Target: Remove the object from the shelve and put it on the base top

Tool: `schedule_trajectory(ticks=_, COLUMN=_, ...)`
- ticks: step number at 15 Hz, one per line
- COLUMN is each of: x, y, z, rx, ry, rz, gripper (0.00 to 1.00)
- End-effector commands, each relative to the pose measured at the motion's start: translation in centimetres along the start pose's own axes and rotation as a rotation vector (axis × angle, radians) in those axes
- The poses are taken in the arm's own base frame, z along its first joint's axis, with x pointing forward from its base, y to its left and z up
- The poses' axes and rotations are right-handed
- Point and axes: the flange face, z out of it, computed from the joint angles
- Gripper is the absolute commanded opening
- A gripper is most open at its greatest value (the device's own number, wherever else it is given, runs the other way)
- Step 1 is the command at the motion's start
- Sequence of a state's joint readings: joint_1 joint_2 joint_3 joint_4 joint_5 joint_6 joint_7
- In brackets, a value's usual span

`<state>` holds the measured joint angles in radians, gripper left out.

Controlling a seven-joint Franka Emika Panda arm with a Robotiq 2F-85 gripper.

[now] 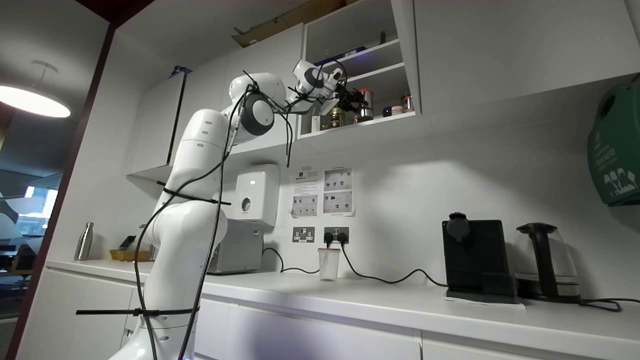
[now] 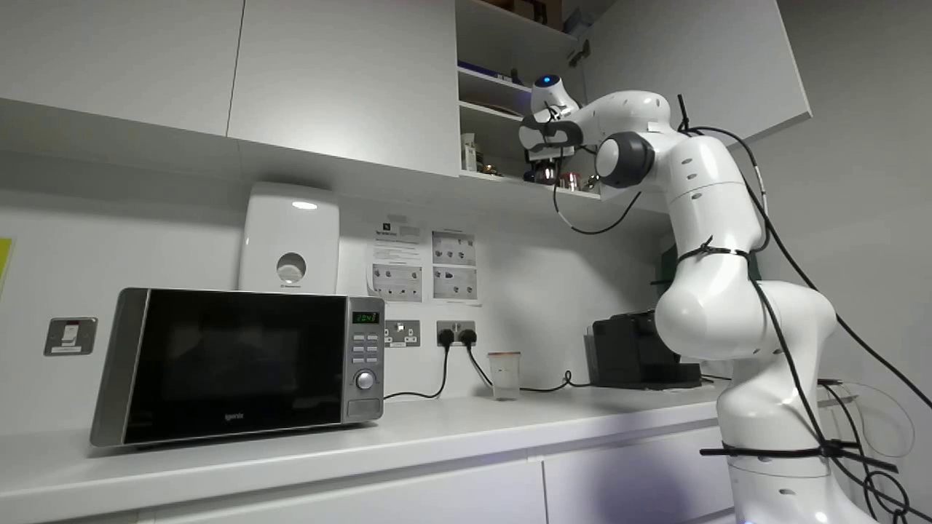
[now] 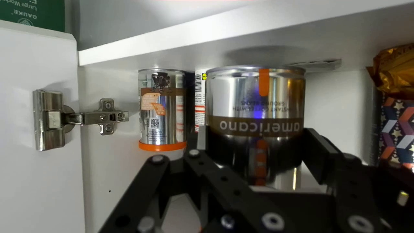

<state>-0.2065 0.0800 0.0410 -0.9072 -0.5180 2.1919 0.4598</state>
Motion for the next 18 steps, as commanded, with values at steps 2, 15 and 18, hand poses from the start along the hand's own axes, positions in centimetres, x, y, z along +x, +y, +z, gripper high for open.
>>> schedule_trajectory(ticks=2, x=-0.3, y=1.0, z=-2.7, rx=0.012, ry=-0.072, rz=-0.013, gripper=0.49)
schedule_trajectory(ticks=15, x=-4.1, y=4.2, z=-10.9, rx=0.058, ry=-0.179, rz=-0.089, gripper=0.49)
schedule_trajectory(ticks=18, x=-4.8, y=4.9, z=-12.2, rx=0.058, ry=-0.174, rz=-0.088, gripper=0.49)
